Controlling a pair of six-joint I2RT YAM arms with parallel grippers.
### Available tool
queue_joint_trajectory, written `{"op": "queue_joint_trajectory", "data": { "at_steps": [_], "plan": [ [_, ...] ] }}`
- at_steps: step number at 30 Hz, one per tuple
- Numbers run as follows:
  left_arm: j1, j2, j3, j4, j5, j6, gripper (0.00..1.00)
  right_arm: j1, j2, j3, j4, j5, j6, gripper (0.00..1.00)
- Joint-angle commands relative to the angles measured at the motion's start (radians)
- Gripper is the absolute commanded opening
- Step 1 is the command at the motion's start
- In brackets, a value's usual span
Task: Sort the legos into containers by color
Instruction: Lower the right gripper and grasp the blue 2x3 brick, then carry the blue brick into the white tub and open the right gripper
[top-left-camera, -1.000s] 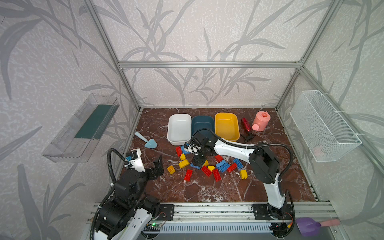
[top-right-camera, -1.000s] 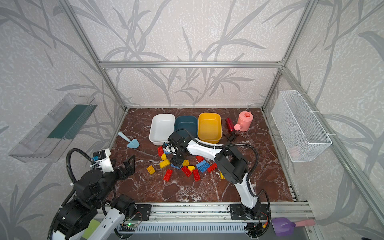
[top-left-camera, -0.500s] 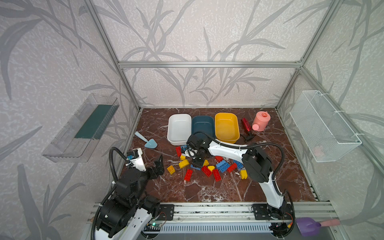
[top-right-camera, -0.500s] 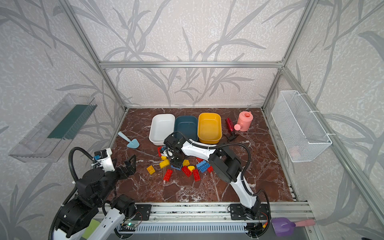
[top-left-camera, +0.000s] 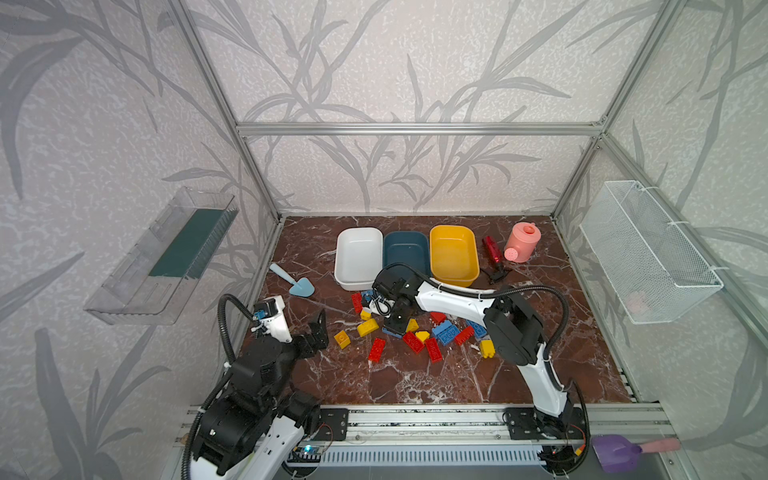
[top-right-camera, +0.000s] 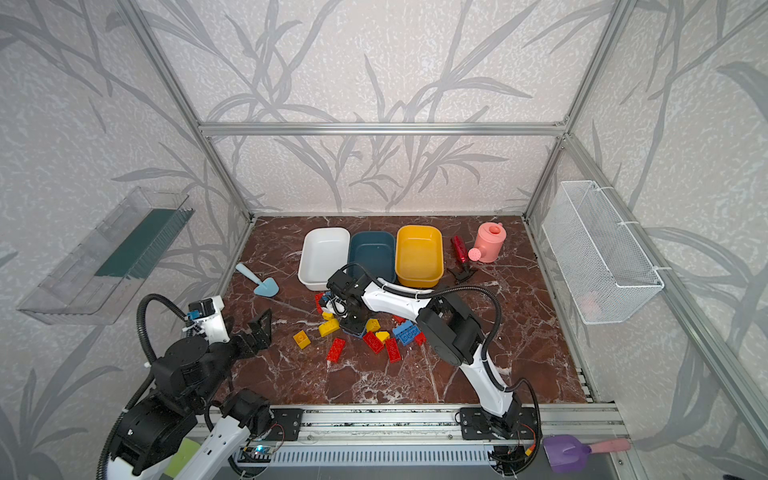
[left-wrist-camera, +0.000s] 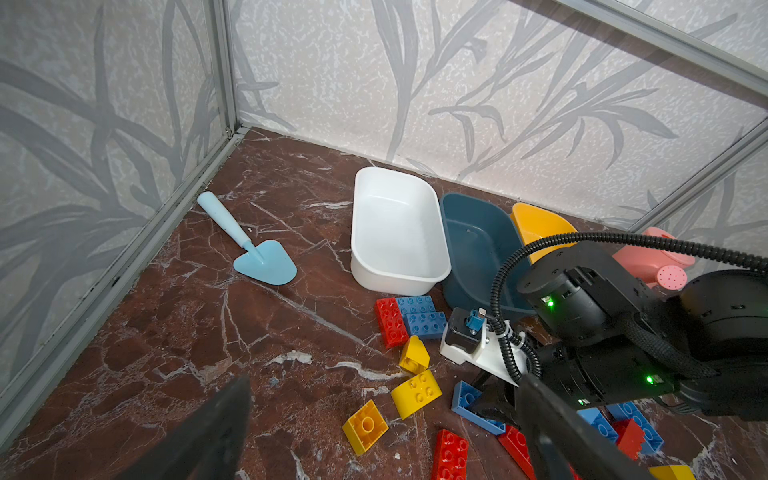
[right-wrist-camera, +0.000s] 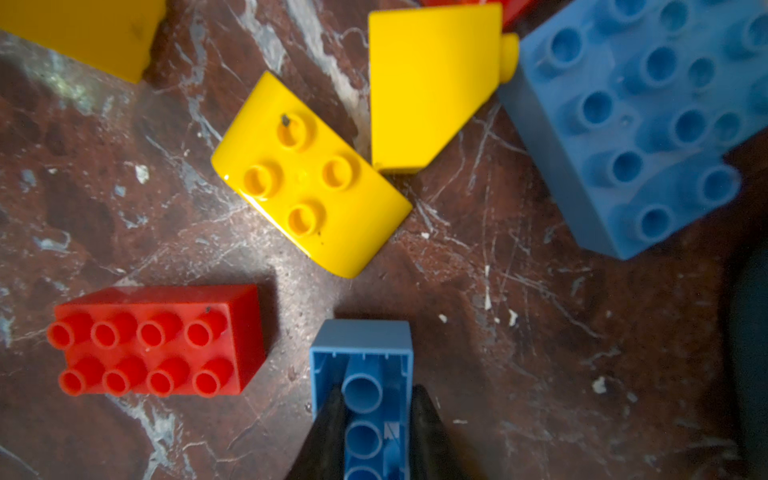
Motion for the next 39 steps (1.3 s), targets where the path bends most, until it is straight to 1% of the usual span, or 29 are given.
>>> {"op": "queue_joint_trajectory", "data": {
  "at_steps": [1, 9, 14, 19, 23, 26, 30, 32, 35, 37, 39],
  "plan": [
    [-0.003, 0.004, -0.006, 0.000, -0.024, -0.006, 0.99, 0.004, -0.024, 0.003, -0.030, 0.029, -0.003, 0.11],
    [-0.003, 0.006, -0.009, 0.003, -0.028, -0.005, 0.99, -0.001, -0.080, 0.035, -0.039, 0.041, 0.010, 0.10],
    [-0.002, 0.000, -0.010, 0.002, -0.025, -0.004, 0.99, -0.013, -0.069, 0.169, -0.125, 0.050, 0.015, 0.10],
    [-0.002, -0.007, -0.011, 0.004, -0.023, -0.005, 0.99, -0.032, -0.032, 0.308, -0.152, 0.046, 0.031, 0.10],
    [-0.003, -0.007, -0.011, 0.006, -0.019, -0.007, 0.99, -0.075, 0.058, 0.462, -0.145, 0.018, 0.104, 0.10],
    [-0.003, -0.005, -0.011, 0.007, -0.016, -0.006, 0.99, -0.099, 0.155, 0.613, -0.139, 0.009, 0.150, 0.10],
    [-0.004, 0.000, -0.014, 0.009, -0.007, -0.006, 0.99, -0.111, 0.305, 0.833, -0.161, 0.059, 0.179, 0.10],
    [-0.004, 0.004, -0.013, 0.007, -0.008, -0.005, 0.99, -0.120, 0.371, 0.928, -0.171, 0.066, 0.195, 0.10],
    [-0.004, 0.007, -0.013, 0.007, -0.004, -0.005, 0.99, -0.132, 0.426, 0.998, -0.164, 0.083, 0.215, 0.11],
    [-0.004, 0.009, -0.014, 0.008, -0.001, -0.004, 0.99, -0.143, 0.440, 1.004, -0.144, 0.073, 0.232, 0.15],
    [-0.003, 0.015, -0.014, 0.011, 0.005, -0.002, 0.99, -0.151, 0.435, 0.981, -0.108, 0.059, 0.249, 0.22]
  ]
}}
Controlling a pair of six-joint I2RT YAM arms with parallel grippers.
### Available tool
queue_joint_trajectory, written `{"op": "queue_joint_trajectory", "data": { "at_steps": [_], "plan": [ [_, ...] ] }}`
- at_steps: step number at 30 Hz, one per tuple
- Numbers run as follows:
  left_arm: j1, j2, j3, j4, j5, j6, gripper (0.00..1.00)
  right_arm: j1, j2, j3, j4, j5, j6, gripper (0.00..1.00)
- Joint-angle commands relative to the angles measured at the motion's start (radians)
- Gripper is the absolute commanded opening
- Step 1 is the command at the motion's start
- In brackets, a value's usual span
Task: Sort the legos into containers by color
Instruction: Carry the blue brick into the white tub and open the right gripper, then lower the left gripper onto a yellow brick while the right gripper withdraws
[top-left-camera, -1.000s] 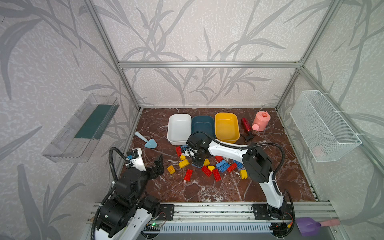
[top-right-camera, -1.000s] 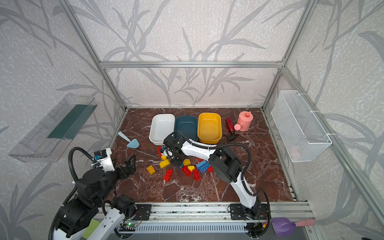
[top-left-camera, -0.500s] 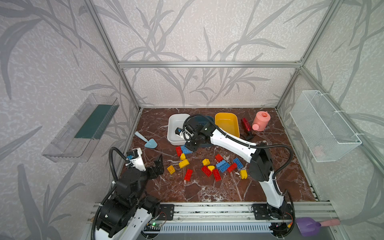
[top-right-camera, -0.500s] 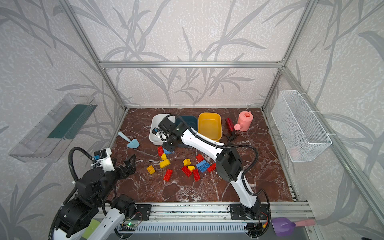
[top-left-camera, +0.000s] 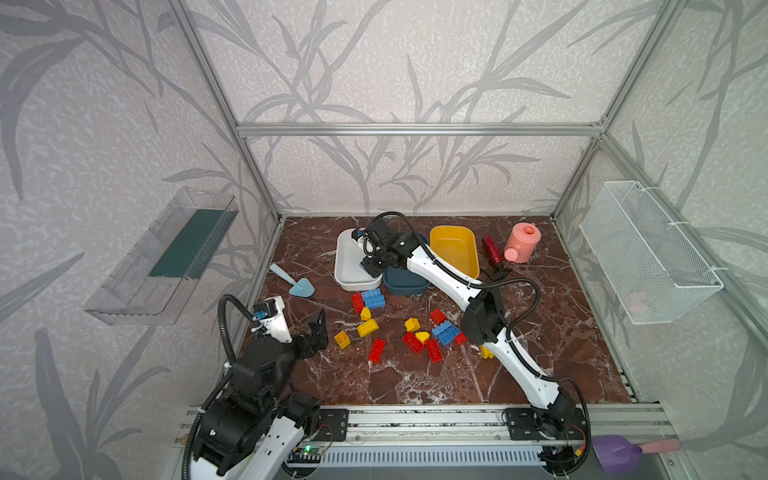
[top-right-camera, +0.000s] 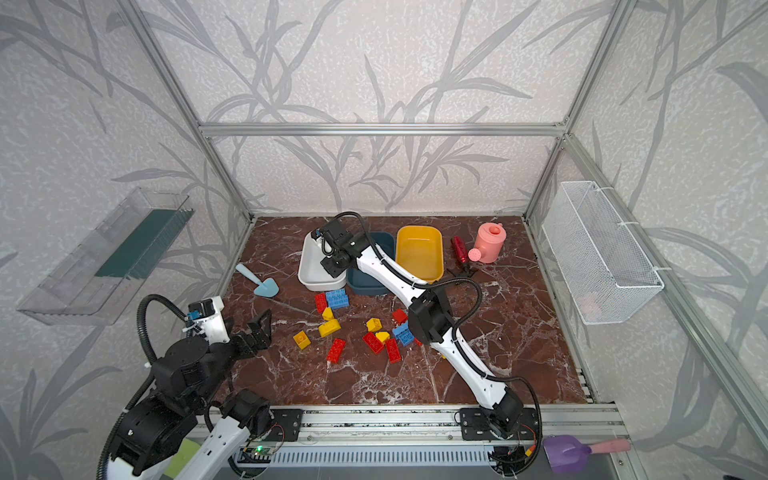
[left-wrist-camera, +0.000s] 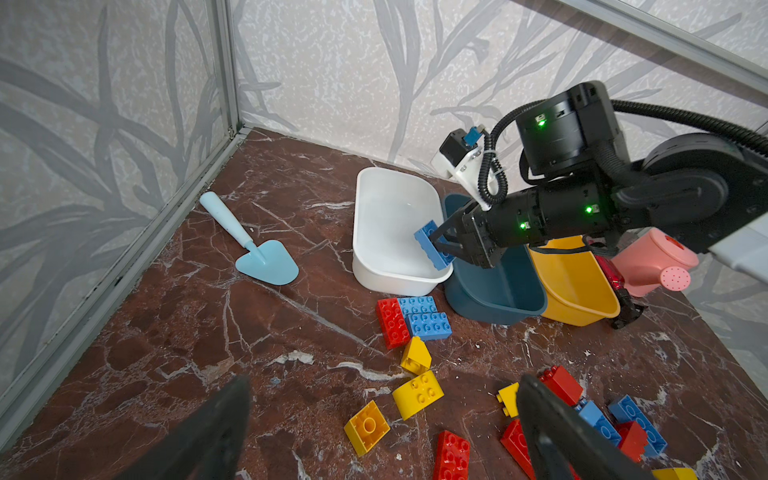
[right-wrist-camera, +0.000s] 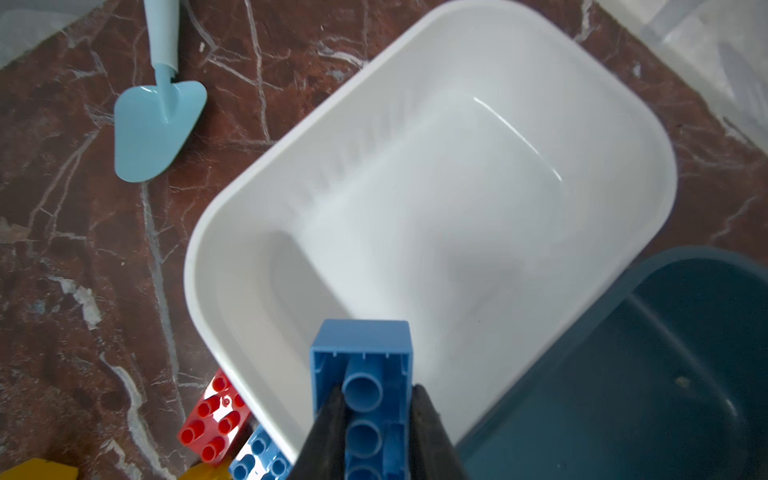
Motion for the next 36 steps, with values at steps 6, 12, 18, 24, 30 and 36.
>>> {"op": "queue_joint_trajectory", "data": {
  "at_steps": [6, 12, 18, 24, 30, 36],
  "plan": [
    [-0.003, 0.036, -0.012, 0.011, 0.017, -0.002, 0.99, -0.011, -0.012, 0.004, 0.061, -0.007, 0.038, 0.45],
    [-0.004, 0.038, -0.013, 0.012, 0.016, -0.002, 0.99, -0.010, -0.018, 0.005, 0.075, 0.002, 0.034, 0.56],
    [-0.004, 0.080, -0.009, 0.011, 0.006, -0.004, 0.99, -0.011, -0.086, -0.034, 0.062, -0.008, 0.009, 0.56],
    [0.004, 0.295, 0.033, -0.032, -0.003, -0.008, 0.99, -0.011, -0.353, -0.372, 0.142, -0.001, 0.005, 0.57],
    [0.004, 0.488, 0.064, -0.066, -0.060, -0.063, 0.93, -0.012, -0.754, -0.966, 0.493, 0.051, 0.069, 0.64],
    [0.002, 0.614, 0.031, -0.045, -0.037, -0.192, 0.92, 0.000, -1.109, -1.451, 0.733, 0.147, 0.196, 0.64]
  ]
}}
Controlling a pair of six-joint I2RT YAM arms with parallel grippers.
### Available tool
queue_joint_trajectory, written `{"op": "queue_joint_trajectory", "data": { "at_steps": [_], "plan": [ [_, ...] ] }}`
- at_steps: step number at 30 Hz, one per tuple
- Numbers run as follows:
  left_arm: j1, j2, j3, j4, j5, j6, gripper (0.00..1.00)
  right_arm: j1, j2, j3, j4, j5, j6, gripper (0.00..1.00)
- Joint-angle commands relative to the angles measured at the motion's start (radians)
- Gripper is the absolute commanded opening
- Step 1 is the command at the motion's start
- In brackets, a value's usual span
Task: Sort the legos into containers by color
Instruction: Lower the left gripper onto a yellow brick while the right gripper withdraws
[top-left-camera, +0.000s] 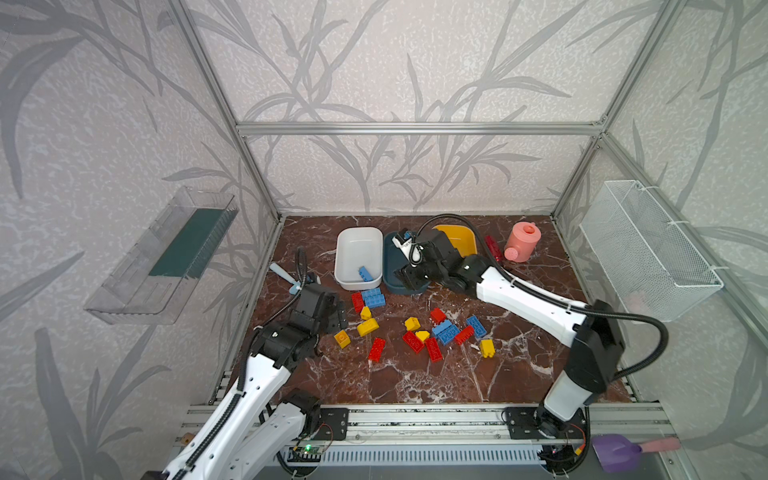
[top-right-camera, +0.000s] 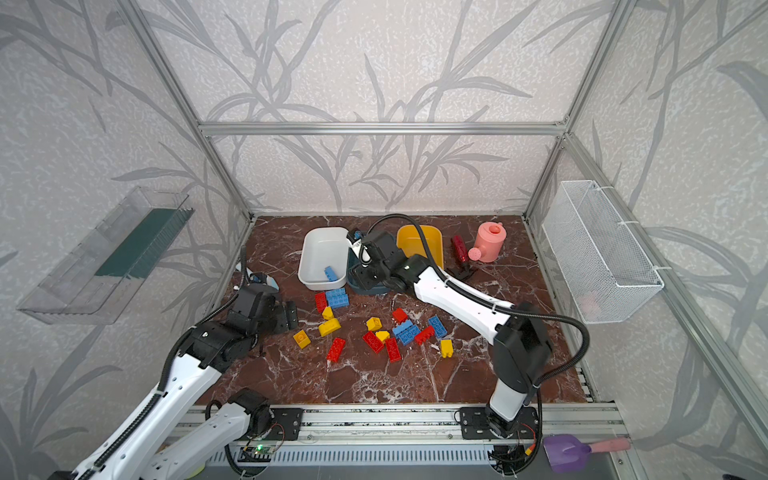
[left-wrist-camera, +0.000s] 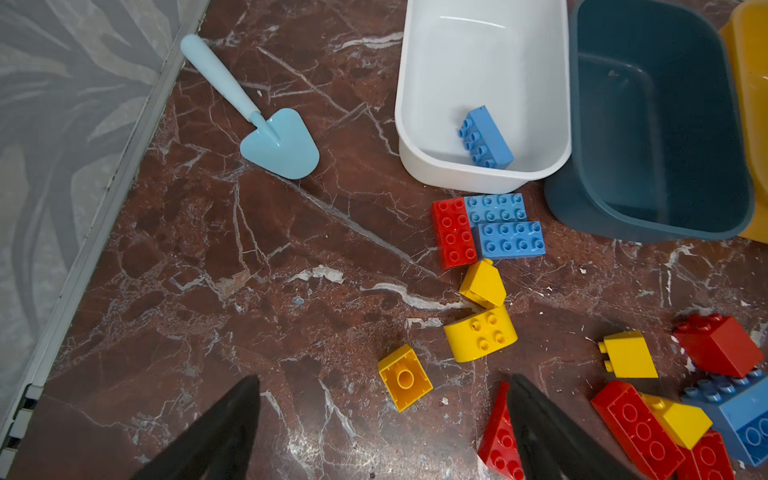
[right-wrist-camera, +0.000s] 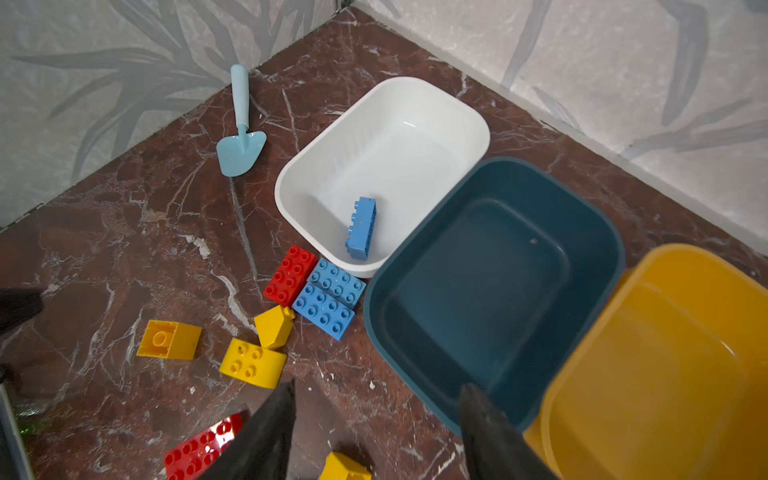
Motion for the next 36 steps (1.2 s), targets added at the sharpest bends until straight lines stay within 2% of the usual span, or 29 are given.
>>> {"op": "queue_joint_trajectory", "data": {
  "at_steps": [1, 3, 7, 14, 23, 28, 36],
  "plan": [
    [0.000, 0.041, -0.024, 0.002, -0.008, -0.111, 0.93, 0.012, -0.154, -0.241, 0.218, 0.106, 0.107, 0.64],
    [0.000, 0.061, -0.055, 0.033, -0.003, -0.154, 0.97, 0.023, -0.245, -0.365, 0.290, 0.156, 0.162, 0.65],
    [-0.001, 0.107, -0.114, 0.087, -0.002, -0.219, 0.98, 0.041, -0.371, -0.571, 0.407, 0.218, 0.213, 0.65],
    [-0.001, 0.173, -0.186, 0.147, -0.006, -0.274, 0.96, 0.055, -0.421, -0.731, 0.503, 0.245, 0.267, 0.65],
    [0.000, 0.346, -0.172, 0.226, 0.046, -0.316, 0.94, 0.072, -0.394, -0.754, 0.547, 0.238, 0.292, 0.65],
    [0.000, 0.440, -0.139, 0.206, 0.048, -0.350, 0.88, 0.078, -0.384, -0.752, 0.547, 0.236, 0.294, 0.65],
    [0.000, 0.483, -0.171, 0.241, 0.075, -0.387, 0.69, 0.086, -0.387, -0.758, 0.557, 0.249, 0.290, 0.65]
  ]
}}
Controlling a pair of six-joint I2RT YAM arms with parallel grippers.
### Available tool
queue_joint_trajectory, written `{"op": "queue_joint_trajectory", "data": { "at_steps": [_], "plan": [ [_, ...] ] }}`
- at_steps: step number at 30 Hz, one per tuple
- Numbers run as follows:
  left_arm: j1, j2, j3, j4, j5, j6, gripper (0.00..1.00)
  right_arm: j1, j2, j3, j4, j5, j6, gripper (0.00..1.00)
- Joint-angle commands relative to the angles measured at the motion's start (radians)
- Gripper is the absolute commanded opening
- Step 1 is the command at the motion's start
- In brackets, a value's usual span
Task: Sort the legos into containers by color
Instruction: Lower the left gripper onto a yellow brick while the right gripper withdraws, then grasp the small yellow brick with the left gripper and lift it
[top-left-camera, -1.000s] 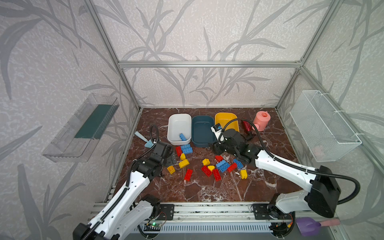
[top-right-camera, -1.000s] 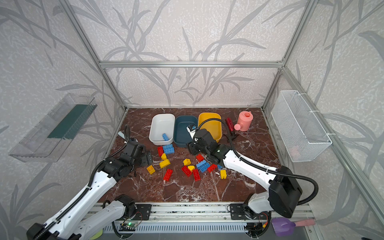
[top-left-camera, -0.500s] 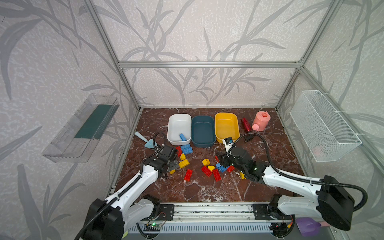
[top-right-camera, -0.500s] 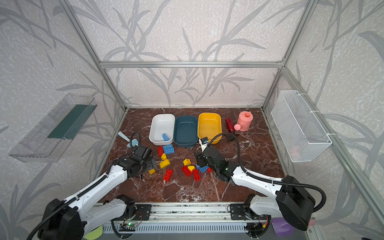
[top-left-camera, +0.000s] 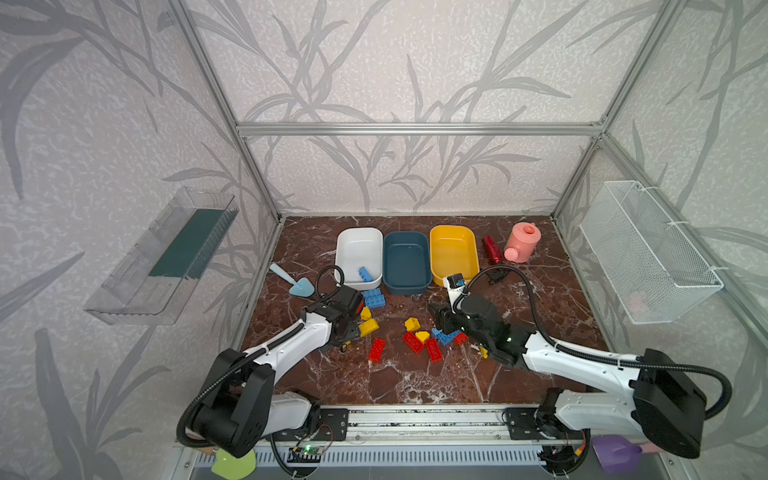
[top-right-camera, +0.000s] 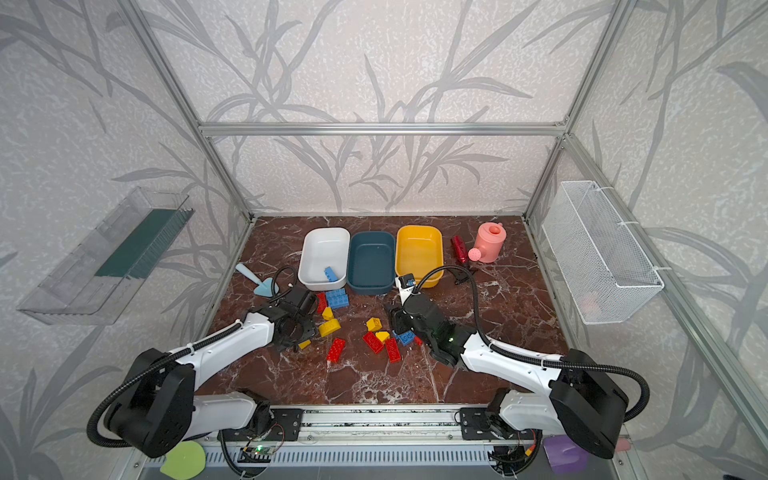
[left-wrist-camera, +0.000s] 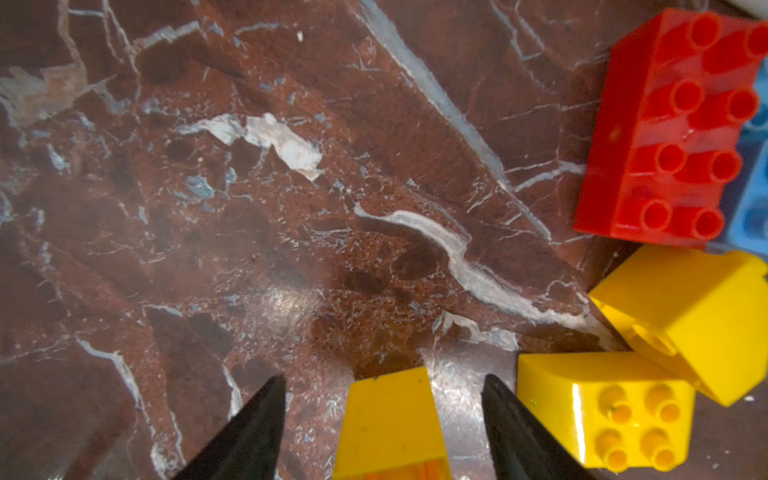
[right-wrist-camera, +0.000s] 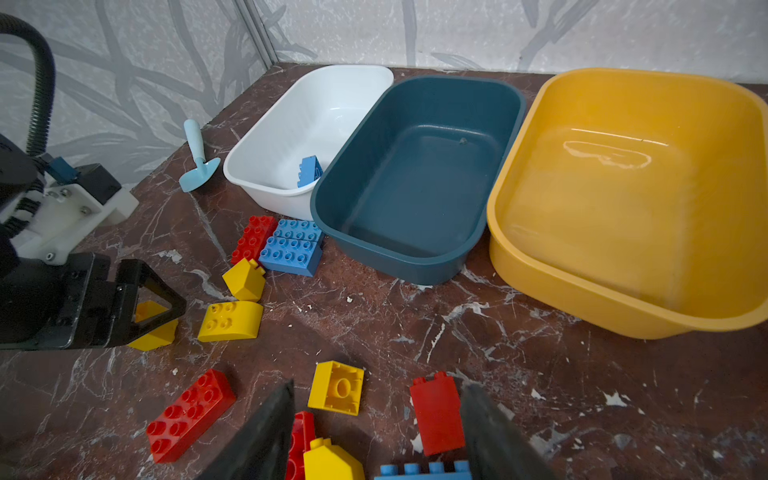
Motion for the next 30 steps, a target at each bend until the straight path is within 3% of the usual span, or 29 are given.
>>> {"op": "queue_joint_trajectory", "data": {
  "at_steps": [1, 5, 8, 13, 23, 30],
  "plan": [
    [-0.001, 0.007, -0.002, 0.007, -0.010, -0.036, 0.66, 0.009, 0.001, -0.008, 0.036, 0.024, 0.002, 0.65],
    [0.000, 0.014, 0.002, 0.010, -0.003, -0.031, 0.50, 0.013, 0.008, -0.007, 0.039, 0.027, -0.003, 0.65],
    [-0.001, 0.004, -0.002, 0.022, 0.010, -0.018, 0.48, 0.014, 0.013, -0.006, 0.039, 0.029, -0.006, 0.65],
    [-0.001, -0.026, -0.001, 0.016, 0.014, -0.004, 0.35, 0.023, 0.025, -0.003, 0.047, 0.027, -0.006, 0.65],
    [-0.001, -0.090, 0.063, -0.052, -0.011, 0.052, 0.30, 0.034, 0.037, 0.001, 0.044, 0.032, -0.011, 0.65],
    [0.000, -0.052, 0.286, -0.144, -0.014, 0.168, 0.26, 0.046, 0.027, -0.017, 0.070, 0.035, -0.006, 0.65]
  ]
}}
